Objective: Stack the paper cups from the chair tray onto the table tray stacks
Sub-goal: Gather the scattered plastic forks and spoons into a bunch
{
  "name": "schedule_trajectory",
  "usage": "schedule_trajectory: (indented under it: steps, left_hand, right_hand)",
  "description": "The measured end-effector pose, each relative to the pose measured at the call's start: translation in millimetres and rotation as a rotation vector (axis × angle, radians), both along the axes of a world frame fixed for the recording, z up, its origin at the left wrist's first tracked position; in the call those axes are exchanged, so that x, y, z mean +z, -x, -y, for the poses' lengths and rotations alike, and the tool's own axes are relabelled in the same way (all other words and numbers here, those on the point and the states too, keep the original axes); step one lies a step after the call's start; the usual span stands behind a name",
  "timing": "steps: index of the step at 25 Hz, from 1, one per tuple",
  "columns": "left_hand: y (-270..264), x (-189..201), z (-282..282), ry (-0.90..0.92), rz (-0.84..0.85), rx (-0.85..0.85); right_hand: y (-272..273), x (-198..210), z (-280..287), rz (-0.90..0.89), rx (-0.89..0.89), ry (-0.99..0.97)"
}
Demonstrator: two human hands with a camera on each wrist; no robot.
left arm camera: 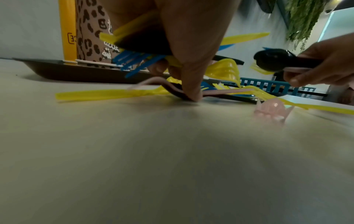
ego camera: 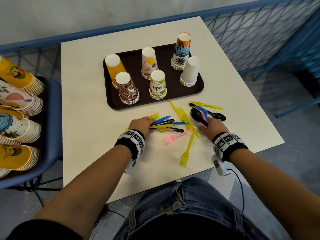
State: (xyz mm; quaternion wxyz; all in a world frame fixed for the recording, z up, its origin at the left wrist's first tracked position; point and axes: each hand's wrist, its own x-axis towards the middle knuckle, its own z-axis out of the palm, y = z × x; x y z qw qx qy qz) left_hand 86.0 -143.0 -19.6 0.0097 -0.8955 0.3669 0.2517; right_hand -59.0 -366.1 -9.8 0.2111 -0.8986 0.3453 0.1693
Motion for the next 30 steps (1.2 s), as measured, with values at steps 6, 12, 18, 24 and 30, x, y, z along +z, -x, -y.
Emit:
schedule_trajectory:
  steps: [6, 12, 18, 24, 30]
  left_hand:
    - [0.7, 0.8, -1.0, -0.061, 0.049, -0.004]
    - [-2.7, 8.4, -17.6, 0.043, 0.140, 0.106]
    - [-12.5, 9.1, -27.3, 0.183, 0.141, 0.279]
    - [-22.9, 12.1, -21.8, -0.004, 0.116, 0.275]
    - [-34.9, 4.6, -10.8, 0.001, 0.105, 0.246]
  right_hand:
    - [-51.5, 0.7, -17.5, 0.077, 0.002, -0.083]
    - [-75.0, -6.3, -19.6, -0.076, 0.052, -0.027]
    - [-84.7, -9.2, -22.0, -0.150, 0.158, 0.039]
    - [-80.3, -5.9, -16.6, -0.137, 0.256, 0.129]
    - [-77.7, -1.8, -19.2, -0.051, 0.323, 0.030]
